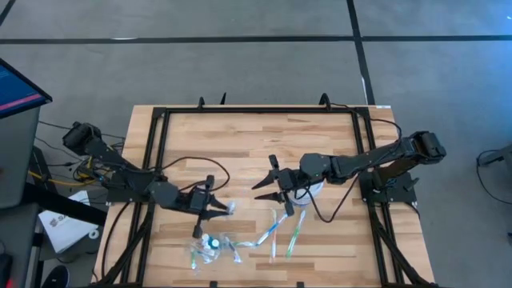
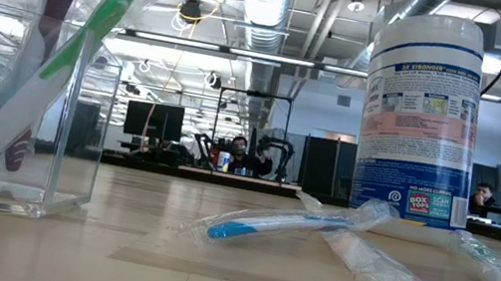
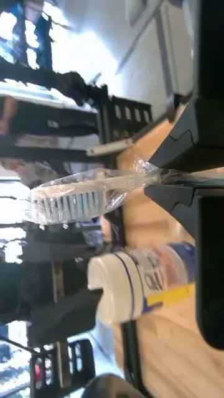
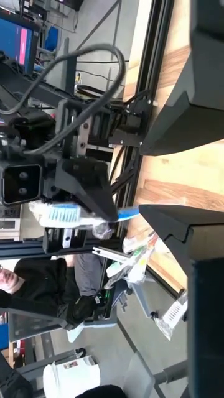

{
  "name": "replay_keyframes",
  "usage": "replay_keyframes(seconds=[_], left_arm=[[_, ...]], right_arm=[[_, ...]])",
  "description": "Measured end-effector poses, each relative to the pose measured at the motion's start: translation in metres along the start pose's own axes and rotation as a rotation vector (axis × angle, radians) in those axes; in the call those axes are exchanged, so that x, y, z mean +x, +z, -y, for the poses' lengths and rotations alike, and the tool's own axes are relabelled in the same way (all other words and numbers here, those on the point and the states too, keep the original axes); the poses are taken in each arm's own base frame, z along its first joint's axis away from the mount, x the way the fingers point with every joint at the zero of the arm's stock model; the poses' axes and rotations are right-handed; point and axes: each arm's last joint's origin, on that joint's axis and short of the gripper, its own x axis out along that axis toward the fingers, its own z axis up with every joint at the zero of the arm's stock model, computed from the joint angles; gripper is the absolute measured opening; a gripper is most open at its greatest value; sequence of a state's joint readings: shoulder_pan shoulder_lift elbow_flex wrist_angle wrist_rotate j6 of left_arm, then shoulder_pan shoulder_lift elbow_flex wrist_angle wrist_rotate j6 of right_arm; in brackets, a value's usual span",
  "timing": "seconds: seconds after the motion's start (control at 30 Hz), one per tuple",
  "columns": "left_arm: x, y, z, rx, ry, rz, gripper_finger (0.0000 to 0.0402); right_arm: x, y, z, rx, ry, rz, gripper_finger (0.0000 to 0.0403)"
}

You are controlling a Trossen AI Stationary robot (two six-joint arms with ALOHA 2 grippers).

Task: Pick & Place toothbrushing station
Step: Put the left blue toothbrush into the transparent organizer

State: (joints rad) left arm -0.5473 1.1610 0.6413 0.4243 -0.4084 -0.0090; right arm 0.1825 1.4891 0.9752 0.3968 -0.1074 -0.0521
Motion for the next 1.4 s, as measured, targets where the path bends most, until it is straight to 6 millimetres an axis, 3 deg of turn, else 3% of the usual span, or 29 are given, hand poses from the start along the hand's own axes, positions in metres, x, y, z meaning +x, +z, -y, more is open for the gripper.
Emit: replay_keyframes(seconds=[0.37,0.73,1.4], left_arm=[[-0.013,-0.031,0.013,-0.073,-0.080,0.110,0.0006],[0.007,-0.062,0.024,-0.091,-0.131,0.090,0.0006],[0.020,-0.093,0.034,-0.046,-0.210,-0.014,0.0009]], right_arm=[[0.000,0.000,0.000,0.000,0.001,-0.001,0.0127],[0.000,0.000,0.000,0.000,0.001,-0.001,0.0127],[0.000,-0.001,-0.002,-0.001,0.007,-0.003,0.0128]])
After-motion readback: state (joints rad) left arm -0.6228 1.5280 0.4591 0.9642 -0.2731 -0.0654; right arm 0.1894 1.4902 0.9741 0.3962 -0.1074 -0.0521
